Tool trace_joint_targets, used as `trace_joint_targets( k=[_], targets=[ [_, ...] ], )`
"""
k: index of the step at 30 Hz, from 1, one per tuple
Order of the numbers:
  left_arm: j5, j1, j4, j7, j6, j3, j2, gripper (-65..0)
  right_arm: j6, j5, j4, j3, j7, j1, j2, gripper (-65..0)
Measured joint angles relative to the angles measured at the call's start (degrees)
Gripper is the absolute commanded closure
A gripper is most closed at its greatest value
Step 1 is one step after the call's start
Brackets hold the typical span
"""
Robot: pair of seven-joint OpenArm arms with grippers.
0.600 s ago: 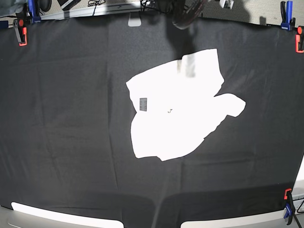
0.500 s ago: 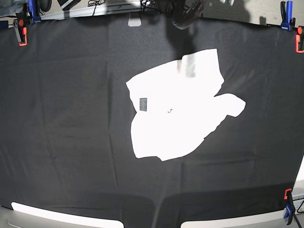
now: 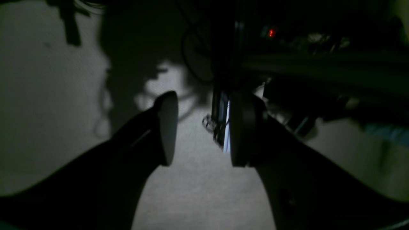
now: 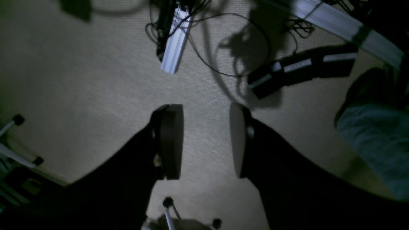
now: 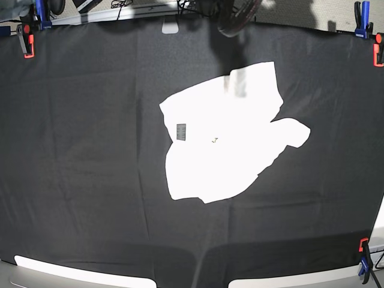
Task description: Layout the t-shirt on the table in an organized manner, then fold the t-shirt properly
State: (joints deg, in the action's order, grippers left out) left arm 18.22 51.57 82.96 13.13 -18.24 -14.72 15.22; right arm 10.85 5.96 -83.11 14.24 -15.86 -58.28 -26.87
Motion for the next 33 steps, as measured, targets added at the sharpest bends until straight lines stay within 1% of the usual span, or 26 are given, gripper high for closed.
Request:
trace_joint_targets(
  k=[2,5,8,12,14,15,19,21,24,25,27,30,33],
  targets=[
    [0.09,0.83,4.61,3.34,0.02,-2.23,0.02,-24.9,-0.09,0.13,-3.58,-0.35,-3.91,0.15,-0.37,-23.6],
    [0.00,2.16,11.61,9.09,0.15,-4.81,0.02,-24.9,0.00,0.04,-9.46,-1.92,-13.31,-0.22,-0.42,-23.6],
    [-0.07,2.47,19.15,17.88,0.04,-6.27,0.00,-24.9,0.09,0.02,-16.83,-5.09,-18.05,-1.64,-0.42,-23.6],
    [0.09,2.43,30.25,28.02,0.04,-6.69,0.02,-24.9,0.00,0.63,-27.32,-11.02,-19.67,-2.69,-0.44,-23.5],
    [0.15,2.45,35.10,30.58,-0.02,-6.67,0.02,-24.9,0.07,2.69,-31.65,-13.92,-20.65,-2.62,-0.44,-23.6],
    [0.02,2.47,37.31,31.23,-0.11,-6.67,0.02,-24.9,0.09,3.91,-33.46,-15.41,-20.92,-2.62,-0.44,-23.6],
    [0.02,2.40,44.22,30.12,-0.11,-6.69,0.04,-24.9,0.09,8.02,-38.97,-20.57,-21.46,0.04,-0.26,-23.6],
    [0.07,2.10,46.25,28.68,-0.15,-6.69,0.04,-24.9,0.22,8.70,-40.06,-22.23,-20.59,3.43,0.09,-23.6],
    [0.15,-1.38,46.95,28.96,-0.15,-6.73,0.02,-24.9,0.13,9.14,-40.00,-22.95,-18.62,9.40,0.20,-23.6],
    [0.63,-2.75,46.90,29.86,-0.15,-6.78,0.00,-24.9,0.13,9.20,-39.98,-22.93,-17.57,11.69,0.50,-23.6],
    [2.49,-6.08,46.86,32.81,-0.22,-6.73,0.02,-24.9,0.28,9.27,-39.89,-22.93,-16.55,16.68,2.32,-23.6],
    [5.81,-11.28,46.84,31.87,-0.07,-6.73,-0.02,-24.9,0.35,9.40,-38.12,-22.45,-16.26,24.06,6.23,-23.6],
    [8.48,-15.32,46.88,31.23,-0.22,-6.73,-0.07,-24.9,0.35,9.31,-32.79,-19.47,-15.50,29.46,9.18,-23.6]
  ],
)
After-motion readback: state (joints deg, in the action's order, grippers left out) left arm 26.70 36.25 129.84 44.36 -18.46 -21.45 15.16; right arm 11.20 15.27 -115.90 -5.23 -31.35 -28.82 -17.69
